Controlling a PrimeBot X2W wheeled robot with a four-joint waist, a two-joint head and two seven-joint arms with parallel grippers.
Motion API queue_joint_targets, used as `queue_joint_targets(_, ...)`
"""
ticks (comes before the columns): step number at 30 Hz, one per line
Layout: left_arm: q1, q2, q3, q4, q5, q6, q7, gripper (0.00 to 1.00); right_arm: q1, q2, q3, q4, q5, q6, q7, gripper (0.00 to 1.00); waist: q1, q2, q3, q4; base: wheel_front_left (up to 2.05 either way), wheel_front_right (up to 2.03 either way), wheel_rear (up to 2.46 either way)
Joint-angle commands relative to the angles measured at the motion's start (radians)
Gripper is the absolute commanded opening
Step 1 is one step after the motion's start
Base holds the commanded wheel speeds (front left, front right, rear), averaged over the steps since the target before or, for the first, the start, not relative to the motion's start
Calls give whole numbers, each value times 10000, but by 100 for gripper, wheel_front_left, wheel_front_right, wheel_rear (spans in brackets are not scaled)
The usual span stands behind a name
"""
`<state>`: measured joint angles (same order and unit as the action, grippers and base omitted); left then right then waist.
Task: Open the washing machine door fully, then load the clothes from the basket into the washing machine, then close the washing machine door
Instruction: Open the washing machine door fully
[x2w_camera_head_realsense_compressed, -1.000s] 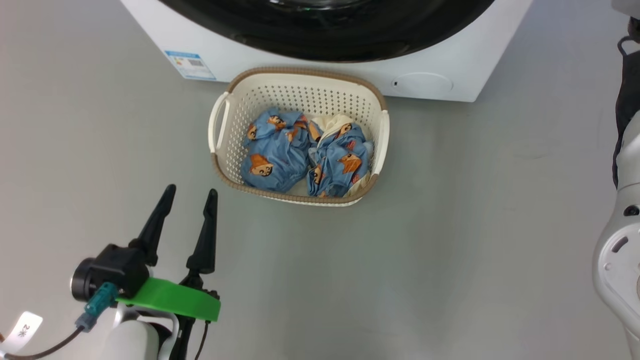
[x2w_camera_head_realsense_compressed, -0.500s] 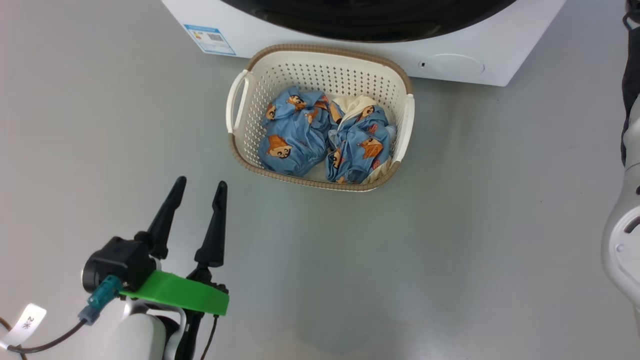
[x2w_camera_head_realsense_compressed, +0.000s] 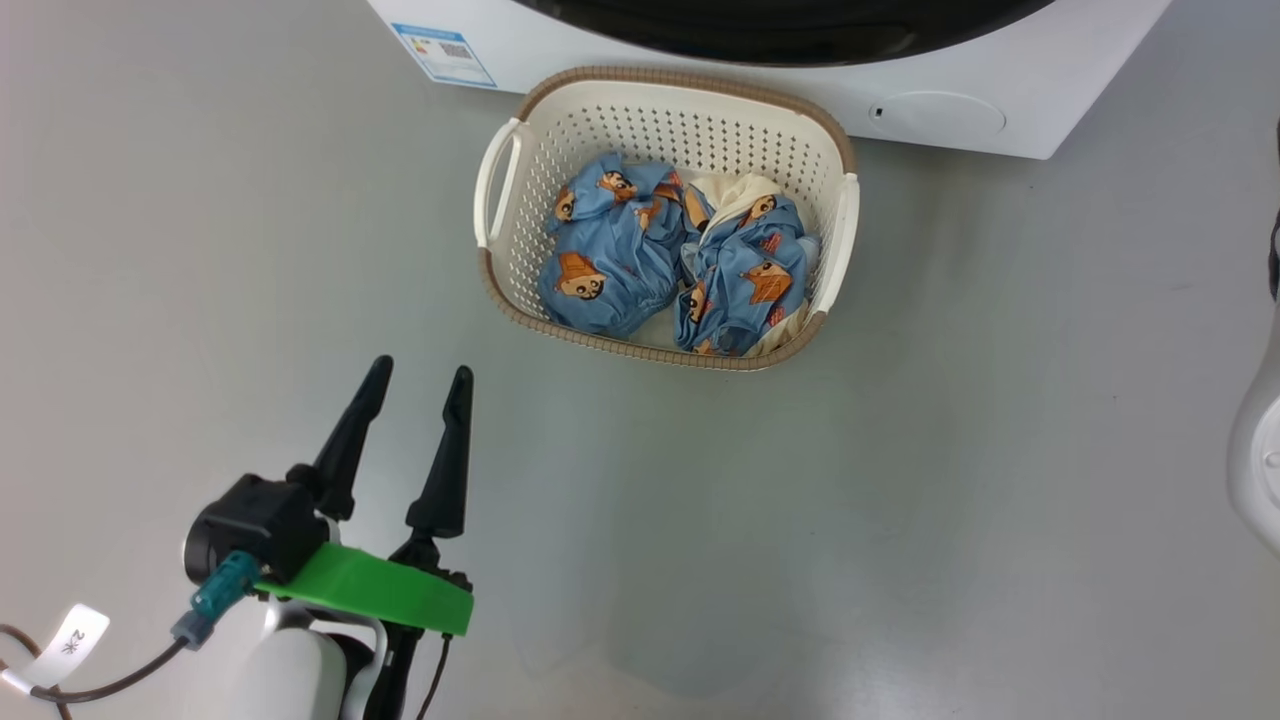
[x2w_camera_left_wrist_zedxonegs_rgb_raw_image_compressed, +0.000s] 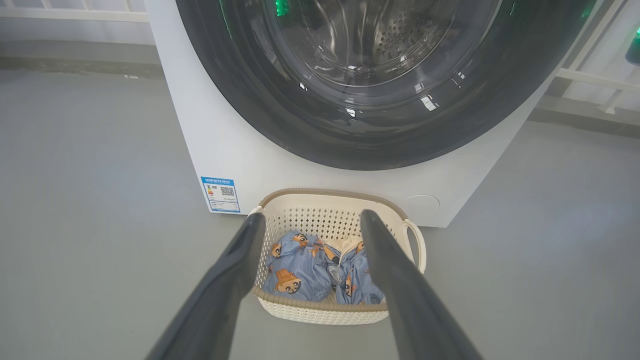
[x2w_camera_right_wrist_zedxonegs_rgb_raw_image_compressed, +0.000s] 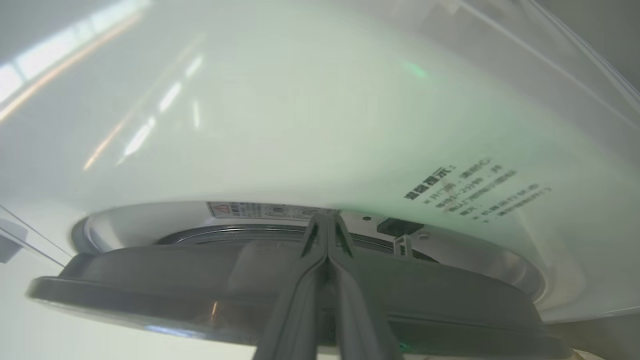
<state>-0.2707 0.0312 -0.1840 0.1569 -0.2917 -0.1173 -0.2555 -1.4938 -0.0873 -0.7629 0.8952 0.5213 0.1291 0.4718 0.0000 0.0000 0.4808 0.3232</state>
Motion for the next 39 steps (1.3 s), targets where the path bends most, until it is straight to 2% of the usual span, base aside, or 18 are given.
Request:
queue_joint_targets(1,-178,191,286,-193,-137,79,-63,100,-533,292,17,-216,-176,16,116,0,0,0,44,47,0,0,0)
queue_joint_targets(13,-203,191,96,-159,-377,155,-63,100,-1023,298,-1059,-151,-1388,16,676,0,0,0,207,278,0,0,0)
queue_joint_targets(27,-236,191,26,-276,-428,260,-63,100,-1249,350,-2215,-190,-2479,16,2688,0,0,0,228,354,0,0,0)
queue_joint_targets(39,-226,191,20,-427,-379,293,-63,100,-1180,368,-2278,-487,-2580,16,4217,0,0,0,118,306,0,0,0)
